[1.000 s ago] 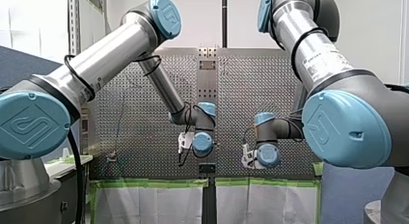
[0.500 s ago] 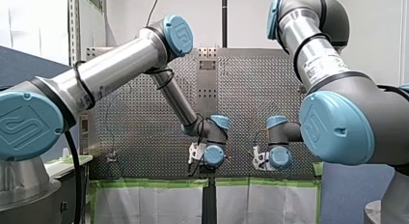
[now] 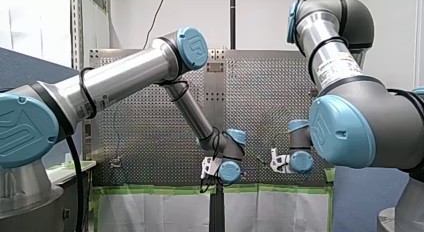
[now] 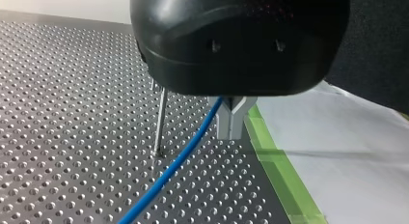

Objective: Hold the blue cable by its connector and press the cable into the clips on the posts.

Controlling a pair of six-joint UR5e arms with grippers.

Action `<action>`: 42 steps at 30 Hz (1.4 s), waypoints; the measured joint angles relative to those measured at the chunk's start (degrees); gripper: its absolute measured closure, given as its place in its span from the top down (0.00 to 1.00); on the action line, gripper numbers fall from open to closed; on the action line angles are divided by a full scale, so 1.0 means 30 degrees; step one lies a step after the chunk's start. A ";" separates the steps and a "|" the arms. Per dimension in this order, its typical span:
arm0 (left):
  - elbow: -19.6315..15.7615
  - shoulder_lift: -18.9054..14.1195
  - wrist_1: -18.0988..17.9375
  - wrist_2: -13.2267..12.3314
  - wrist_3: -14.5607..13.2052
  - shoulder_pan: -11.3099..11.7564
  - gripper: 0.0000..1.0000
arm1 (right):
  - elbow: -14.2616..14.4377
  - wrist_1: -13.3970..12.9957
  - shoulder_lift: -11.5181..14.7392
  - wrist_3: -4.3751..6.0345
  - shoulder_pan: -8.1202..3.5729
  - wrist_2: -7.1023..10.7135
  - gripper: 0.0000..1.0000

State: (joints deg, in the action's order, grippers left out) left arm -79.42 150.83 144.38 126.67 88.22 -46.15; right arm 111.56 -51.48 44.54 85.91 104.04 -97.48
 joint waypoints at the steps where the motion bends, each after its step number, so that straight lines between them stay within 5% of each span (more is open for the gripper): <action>1: 0.0005 0.0001 -0.0042 0.0021 -0.0005 -0.0032 0.02 | -0.0018 0.0005 -0.0001 -0.0068 -0.0085 0.0149 0.00; 15: 0.0104 0.0007 -0.0217 0.0578 -0.0222 -0.0178 0.02 | -0.0298 -0.0027 -0.0101 -0.1732 -0.1352 0.2559 0.00; 27: 0.0686 0.0078 -0.0140 0.0636 -0.0458 -0.0091 0.02 | -0.1398 0.0482 -0.1586 -0.2083 -0.2580 0.4851 0.00; 42: 0.3182 0.1924 0.1242 0.1276 0.0171 -0.0626 0.02 | -0.2388 0.1072 -0.1676 -0.1996 -0.3823 0.7637 0.00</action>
State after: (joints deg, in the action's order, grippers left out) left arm -69.87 156.60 148.10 130.50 88.74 -48.03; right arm 104.39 -48.26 39.51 79.92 92.57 -74.57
